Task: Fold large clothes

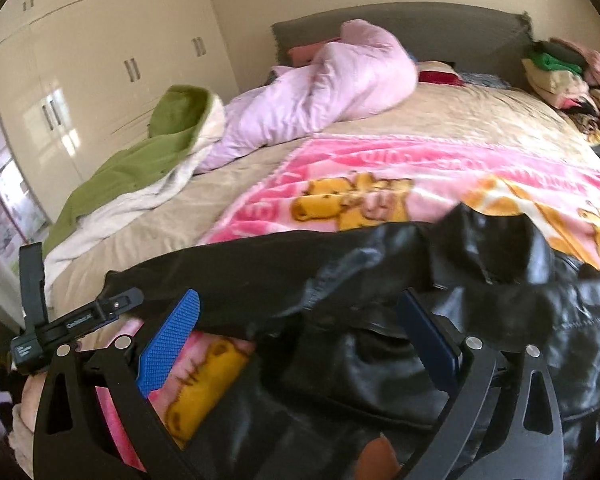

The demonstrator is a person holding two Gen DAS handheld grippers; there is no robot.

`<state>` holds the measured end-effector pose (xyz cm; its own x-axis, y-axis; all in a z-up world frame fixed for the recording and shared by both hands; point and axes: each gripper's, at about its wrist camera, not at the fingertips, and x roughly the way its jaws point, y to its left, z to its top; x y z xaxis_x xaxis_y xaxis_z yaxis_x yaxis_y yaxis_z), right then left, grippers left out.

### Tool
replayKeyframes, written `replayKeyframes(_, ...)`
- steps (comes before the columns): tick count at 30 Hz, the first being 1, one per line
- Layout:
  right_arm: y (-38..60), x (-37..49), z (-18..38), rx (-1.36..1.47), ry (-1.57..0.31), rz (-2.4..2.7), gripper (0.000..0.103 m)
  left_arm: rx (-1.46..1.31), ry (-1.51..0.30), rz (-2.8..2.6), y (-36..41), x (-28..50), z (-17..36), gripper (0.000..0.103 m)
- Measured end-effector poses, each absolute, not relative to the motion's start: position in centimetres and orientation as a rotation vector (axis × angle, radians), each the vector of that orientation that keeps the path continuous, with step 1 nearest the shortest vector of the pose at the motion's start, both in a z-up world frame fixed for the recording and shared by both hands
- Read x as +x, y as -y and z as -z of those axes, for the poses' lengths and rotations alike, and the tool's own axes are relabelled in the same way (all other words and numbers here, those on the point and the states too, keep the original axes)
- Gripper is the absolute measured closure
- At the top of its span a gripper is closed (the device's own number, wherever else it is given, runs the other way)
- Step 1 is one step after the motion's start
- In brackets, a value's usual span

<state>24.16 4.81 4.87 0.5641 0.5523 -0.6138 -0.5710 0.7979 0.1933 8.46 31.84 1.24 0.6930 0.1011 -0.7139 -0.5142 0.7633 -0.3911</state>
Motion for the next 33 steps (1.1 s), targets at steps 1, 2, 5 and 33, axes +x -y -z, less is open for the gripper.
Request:
replayKeyframes(1,-5.5,24.2,-4.9,-0.033,-0.716,-0.671,0.004,-0.627,-0.728,-0.388,-32.6,8.2,-1.0,0.009)
replayKeyframes(2,-6.5,24.2,-4.8,-0.042,-0.721,-0.686,0.004,-0.634,-0.73,-0.403,-33.1,8.1,-0.8,0.009)
replayKeyframes(5,-8.9,24.3,-4.3,-0.064,-0.738,-0.727,0.004,-0.668,-0.738,-0.442,-34.7,7.6,-0.1,0.009)
replayKeyframes(33,-7.9,24.3,-1.0,0.079,-0.825,-0.804,0.004,-0.878,-0.604,-0.583,-42.6,6.5,3.8,0.098)
